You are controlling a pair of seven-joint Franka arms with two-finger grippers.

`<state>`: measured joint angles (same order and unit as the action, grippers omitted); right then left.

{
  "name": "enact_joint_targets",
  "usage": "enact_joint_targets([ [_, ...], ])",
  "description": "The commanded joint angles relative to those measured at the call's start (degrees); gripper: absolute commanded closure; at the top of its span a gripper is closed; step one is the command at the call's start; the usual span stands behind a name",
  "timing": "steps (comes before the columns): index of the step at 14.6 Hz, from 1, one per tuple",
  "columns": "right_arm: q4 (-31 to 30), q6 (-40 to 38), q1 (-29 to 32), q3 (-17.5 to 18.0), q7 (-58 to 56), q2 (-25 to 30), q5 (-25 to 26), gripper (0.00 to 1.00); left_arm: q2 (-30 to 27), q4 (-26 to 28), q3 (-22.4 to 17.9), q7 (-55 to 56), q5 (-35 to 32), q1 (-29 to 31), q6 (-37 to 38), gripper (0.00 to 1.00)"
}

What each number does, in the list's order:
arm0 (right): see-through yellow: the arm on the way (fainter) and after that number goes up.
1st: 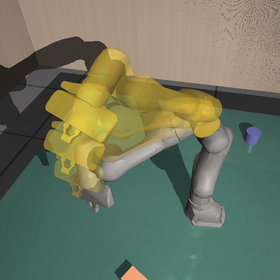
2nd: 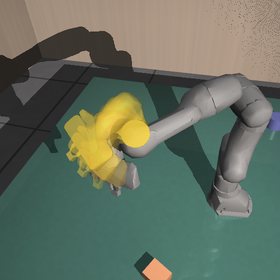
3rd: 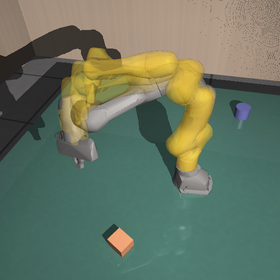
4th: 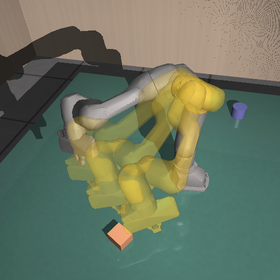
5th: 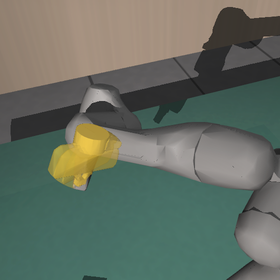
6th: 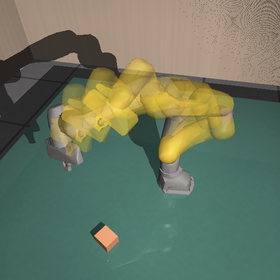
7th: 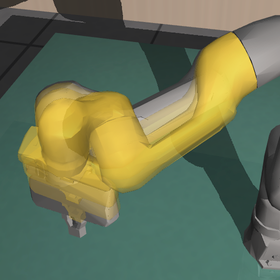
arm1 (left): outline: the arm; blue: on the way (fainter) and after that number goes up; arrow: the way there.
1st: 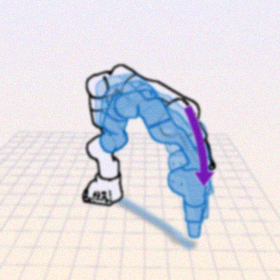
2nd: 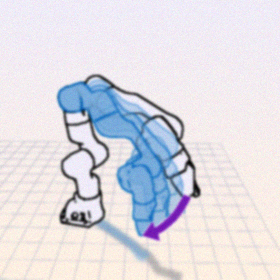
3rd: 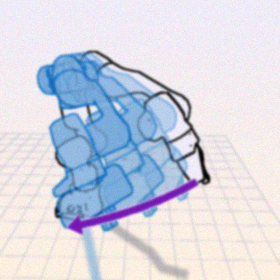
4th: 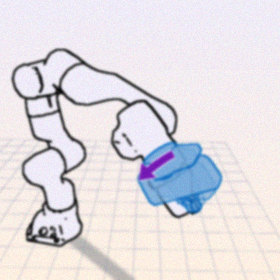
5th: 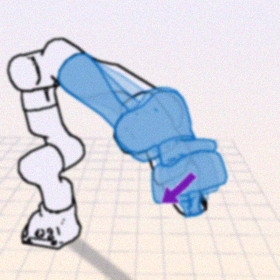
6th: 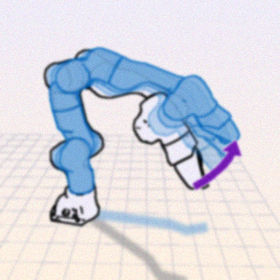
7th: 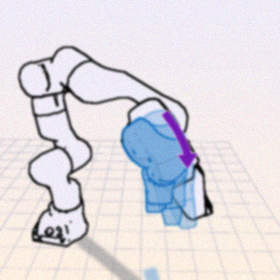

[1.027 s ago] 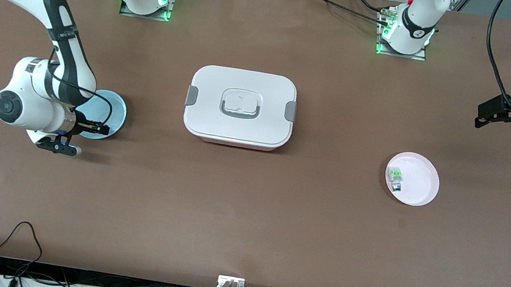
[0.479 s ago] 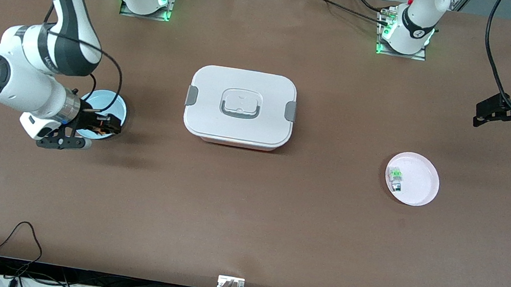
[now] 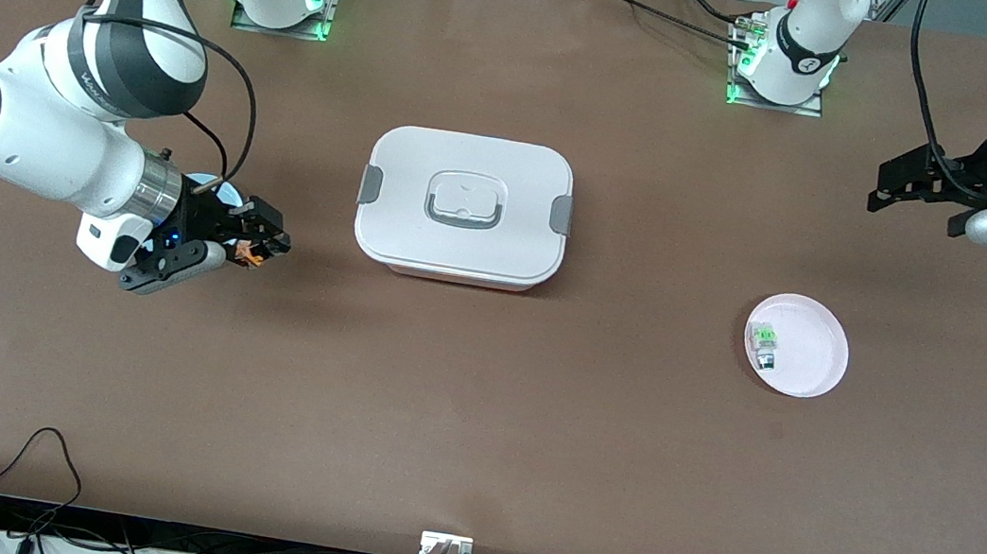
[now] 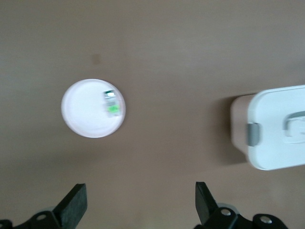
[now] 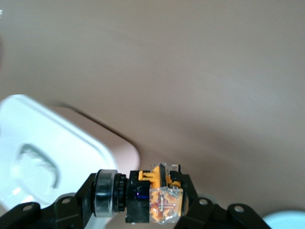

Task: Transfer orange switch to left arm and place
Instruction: 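Lift the switch over the white box while the left gripper reaches inward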

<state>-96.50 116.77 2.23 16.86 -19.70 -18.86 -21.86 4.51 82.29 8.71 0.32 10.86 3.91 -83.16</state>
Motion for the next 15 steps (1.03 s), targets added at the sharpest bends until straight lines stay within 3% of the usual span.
enact_joint_targets([
  [1,3.94,-1.1,0.68,3.78,-5.17,-0.12,-4.23,0.77,0.07,-0.2,0.08,-1.02,7.13,2.41,1.15,0.0],
  [4,7.89,0.73,0.59,8.96,-5.35,-0.48,-4.59,0.77,2.51,1.98,-0.19,-1.29,13.03,3.47,0.81,0.0],
  [9,8.08,14.42,0.15,19.86,-5.26,-0.65,-4.5,0.77,4.28,5.14,-0.01,-1.2,20.66,3.64,1.59,0.0],
  [12,8.08,24.43,-5.45,20.58,-4.21,-1.79,-4.59,0.83,5.95,9.71,-0.1,-1.02,35.24,3.91,5.89,0.0],
  [15,7.91,35.78,-11.08,20.58,-1.31,-4.33,-4.5,0.86,6.04,15.68,-0.1,0.9,50.25,3.73,5.38,0.0],
])
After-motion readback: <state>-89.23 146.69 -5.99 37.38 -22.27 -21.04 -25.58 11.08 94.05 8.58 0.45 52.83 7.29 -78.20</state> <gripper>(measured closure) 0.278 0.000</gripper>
